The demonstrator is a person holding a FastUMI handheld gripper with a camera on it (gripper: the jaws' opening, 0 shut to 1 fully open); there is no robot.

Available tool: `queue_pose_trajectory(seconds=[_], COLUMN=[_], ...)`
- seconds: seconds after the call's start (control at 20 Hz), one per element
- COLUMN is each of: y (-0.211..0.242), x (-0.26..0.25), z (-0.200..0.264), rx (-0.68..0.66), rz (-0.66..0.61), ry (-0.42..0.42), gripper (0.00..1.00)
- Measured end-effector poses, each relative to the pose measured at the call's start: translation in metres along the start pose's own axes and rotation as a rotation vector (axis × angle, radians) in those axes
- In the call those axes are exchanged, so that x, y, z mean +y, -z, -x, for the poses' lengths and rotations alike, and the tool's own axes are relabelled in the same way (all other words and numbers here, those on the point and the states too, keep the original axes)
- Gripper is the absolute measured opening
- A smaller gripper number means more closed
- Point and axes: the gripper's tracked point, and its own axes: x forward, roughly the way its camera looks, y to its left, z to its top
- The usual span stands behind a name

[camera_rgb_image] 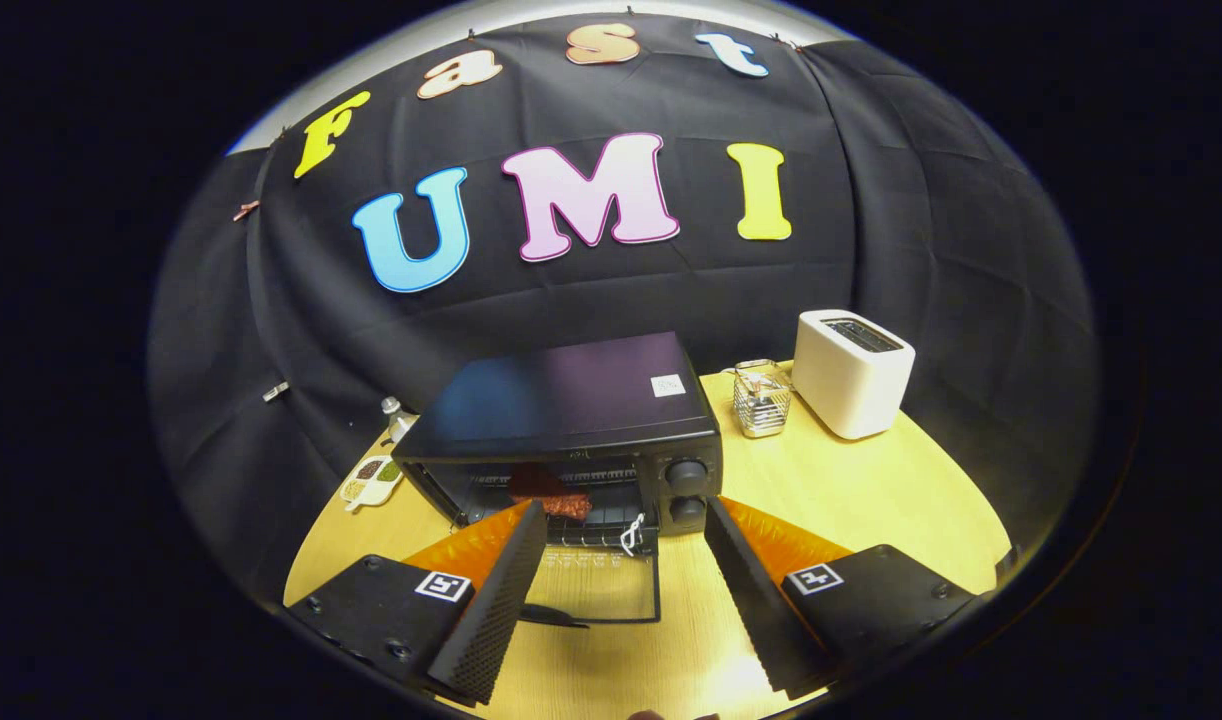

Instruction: Open the toaster oven, put the food inside, and close the toaster oven door.

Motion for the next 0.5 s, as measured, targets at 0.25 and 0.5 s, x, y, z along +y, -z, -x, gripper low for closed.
queue_pose_trajectory(seconds=[0.25, 0.5], y=[0.060, 0.131], x=[0.023, 0.044], z=[0.015, 0.010], rx=[0.123, 0.271], rz=[0.019, 0.087], ry=[-0.021, -0.038], gripper=[0.98, 0.99])
